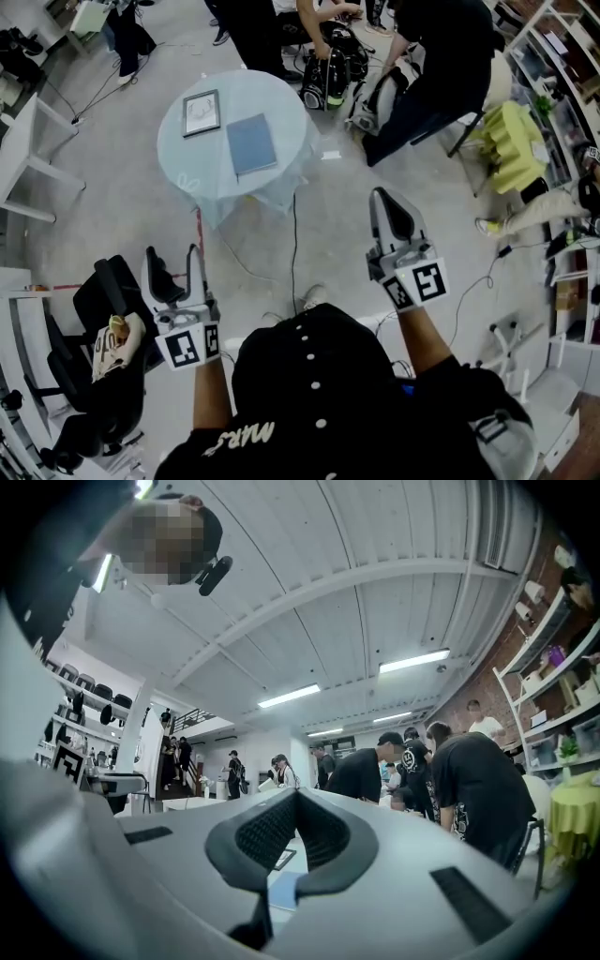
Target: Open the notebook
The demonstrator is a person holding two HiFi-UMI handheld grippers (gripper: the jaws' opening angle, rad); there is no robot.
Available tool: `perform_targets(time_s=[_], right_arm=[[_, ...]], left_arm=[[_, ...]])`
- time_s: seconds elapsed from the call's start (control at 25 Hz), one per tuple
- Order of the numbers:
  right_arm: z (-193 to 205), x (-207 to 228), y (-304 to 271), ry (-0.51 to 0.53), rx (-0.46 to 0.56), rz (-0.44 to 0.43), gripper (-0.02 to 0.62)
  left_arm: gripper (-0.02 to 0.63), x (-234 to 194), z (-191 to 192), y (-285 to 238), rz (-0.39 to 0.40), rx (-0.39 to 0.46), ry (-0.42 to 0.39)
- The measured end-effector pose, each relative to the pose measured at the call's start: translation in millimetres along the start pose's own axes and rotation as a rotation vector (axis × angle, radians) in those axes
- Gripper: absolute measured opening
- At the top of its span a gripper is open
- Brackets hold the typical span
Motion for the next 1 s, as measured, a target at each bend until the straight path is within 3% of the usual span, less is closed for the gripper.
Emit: perform_targets(time_s=[0.44,0.8,1.0], right_arm=[[21,37,-16,-0.019,-0.038,-0.04,0.0],[34,46,-54,0.002,-0.041,-0.036,0.001],[36,48,-91,0.019,-0.034,-0.016,0.0]], left_arm=[[0.327,25,18,-22,-0.051,-0.114,-0.047],[0.327,14,42,-63,-0.015,-0.123,-0.05],[0.327,-6,56,-104,0.048,-0.108,-0.073]])
Point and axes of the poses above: the fingertips, and each gripper's own axes: y backward along the fingers, x to its right, z out of its underside, the point moved 9 cm from there along y, backward along the fingers, and after that the axes turned 5 degrees about x, right-handed, at the moved point
